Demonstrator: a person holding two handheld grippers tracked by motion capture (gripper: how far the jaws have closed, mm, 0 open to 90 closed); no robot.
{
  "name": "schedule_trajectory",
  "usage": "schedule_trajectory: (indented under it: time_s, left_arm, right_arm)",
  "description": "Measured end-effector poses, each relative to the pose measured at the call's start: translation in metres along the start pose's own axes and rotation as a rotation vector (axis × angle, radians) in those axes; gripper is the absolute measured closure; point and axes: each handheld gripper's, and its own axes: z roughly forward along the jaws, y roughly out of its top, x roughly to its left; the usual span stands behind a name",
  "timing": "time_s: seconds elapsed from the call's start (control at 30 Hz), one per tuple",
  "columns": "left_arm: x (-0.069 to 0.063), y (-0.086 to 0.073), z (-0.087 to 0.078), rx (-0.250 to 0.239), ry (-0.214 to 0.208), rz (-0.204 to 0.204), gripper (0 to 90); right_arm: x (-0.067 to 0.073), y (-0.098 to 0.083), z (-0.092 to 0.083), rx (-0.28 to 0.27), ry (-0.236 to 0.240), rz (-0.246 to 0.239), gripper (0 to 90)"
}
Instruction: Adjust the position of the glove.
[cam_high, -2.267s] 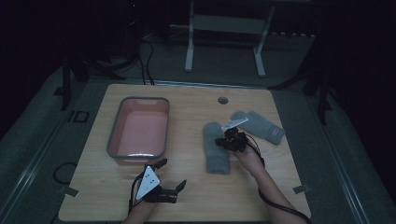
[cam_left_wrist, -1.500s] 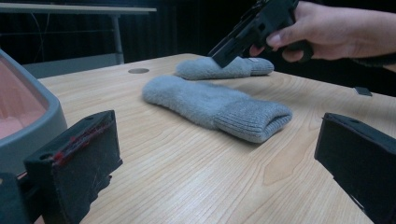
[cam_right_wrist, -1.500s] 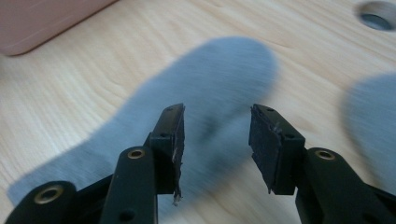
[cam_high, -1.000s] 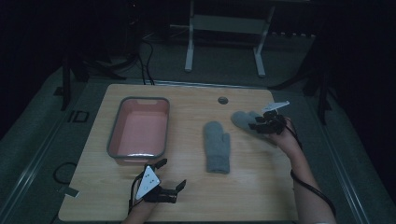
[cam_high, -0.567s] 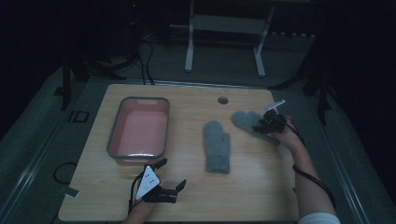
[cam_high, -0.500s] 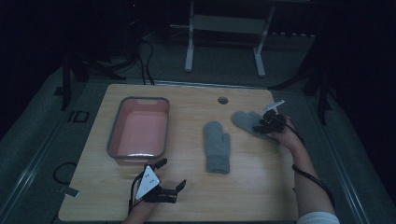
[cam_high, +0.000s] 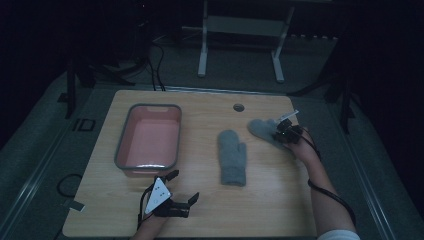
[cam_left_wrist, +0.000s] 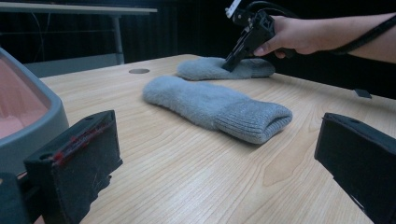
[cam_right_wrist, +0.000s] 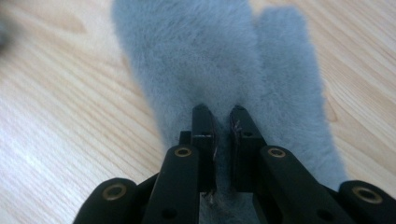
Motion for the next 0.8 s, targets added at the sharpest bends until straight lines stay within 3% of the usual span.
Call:
schedule_trajectory:
  time_s: [0.07, 0.13, 0.27, 0.37, 0.5, 0.63, 0.8]
  left_arm:
    - [0.0, 0.0, 0.0, 0.0, 0.0, 0.0, 0.4]
    - [0.0, 0.0, 0.0, 0.001, 0.001, -0.001, 0.4]
    - [0.0, 0.0, 0.0, 0.0, 0.002, 0.0, 0.4]
    - [0.0, 0.0, 0.0, 0.0, 0.003, 0.0, 0.4]
    - [0.0, 0.0, 0.0, 0.001, 0.002, 0.003, 0.4]
    - [-0.001, 0.0, 0.0, 0.001, 0.002, 0.007, 0.4]
    - [-0.001, 0.0, 0.0, 0.001, 0.001, 0.008, 0.5]
  right_arm:
    - [0.002, -0.002, -0.003, -0.026, -0.028, 0.049, 83.4]
    - [0.004, -0.006, -0.011, -0.057, -0.067, 0.144, 83.4]
    - [0.013, -0.012, -0.026, -0.099, -0.12, 0.271, 83.4]
    - [0.02, -0.019, -0.04, -0.111, -0.113, 0.388, 83.4]
    - [0.038, -0.027, -0.054, -0.155, -0.09, 0.505, 83.1]
    - [0.054, -0.033, -0.05, -0.14, -0.061, 0.539, 82.8]
    - [0.06, -0.038, -0.032, -0.113, -0.064, 0.554, 82.6]
